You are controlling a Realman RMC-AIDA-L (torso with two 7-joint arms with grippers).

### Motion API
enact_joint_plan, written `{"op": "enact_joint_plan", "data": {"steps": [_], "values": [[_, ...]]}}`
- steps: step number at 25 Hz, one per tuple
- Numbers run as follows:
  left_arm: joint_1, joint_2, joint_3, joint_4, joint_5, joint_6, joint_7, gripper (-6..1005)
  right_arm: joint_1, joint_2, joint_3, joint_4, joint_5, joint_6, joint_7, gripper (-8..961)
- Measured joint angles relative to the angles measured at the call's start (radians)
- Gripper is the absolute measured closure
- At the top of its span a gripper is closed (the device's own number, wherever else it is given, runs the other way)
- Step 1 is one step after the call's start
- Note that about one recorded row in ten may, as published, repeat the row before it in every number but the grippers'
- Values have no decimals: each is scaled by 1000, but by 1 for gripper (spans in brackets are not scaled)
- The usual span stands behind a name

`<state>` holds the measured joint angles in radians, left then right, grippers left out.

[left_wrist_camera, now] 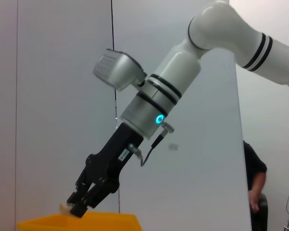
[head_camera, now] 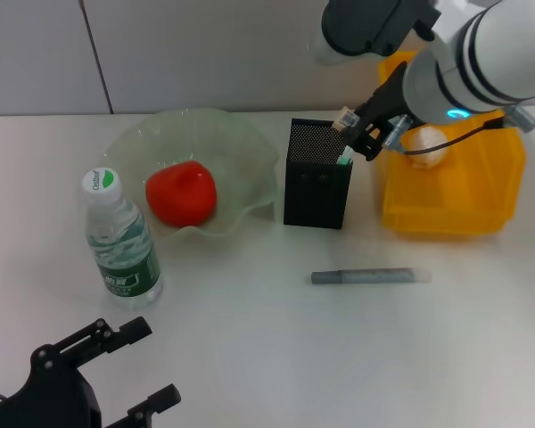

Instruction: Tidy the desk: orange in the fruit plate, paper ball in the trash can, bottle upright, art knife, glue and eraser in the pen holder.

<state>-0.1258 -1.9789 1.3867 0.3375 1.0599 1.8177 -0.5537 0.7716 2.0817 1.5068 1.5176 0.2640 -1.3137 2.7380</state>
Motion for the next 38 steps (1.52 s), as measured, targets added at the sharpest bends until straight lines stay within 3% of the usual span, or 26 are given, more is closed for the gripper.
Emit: {"op": "enact_joint_plan", "data": {"steps": [19, 35, 38], "values": [[2, 0, 2, -2, 0, 0, 0, 328, 17, 1, -51, -199, 5, 266, -10, 710], [8, 0, 1, -2, 0, 0, 0, 328, 15, 3, -76, -204, 0, 267, -6, 690], [9, 0, 1, -2, 0, 0, 1, 328, 12, 3, -70, -196, -1, 262, -5, 636]]}}
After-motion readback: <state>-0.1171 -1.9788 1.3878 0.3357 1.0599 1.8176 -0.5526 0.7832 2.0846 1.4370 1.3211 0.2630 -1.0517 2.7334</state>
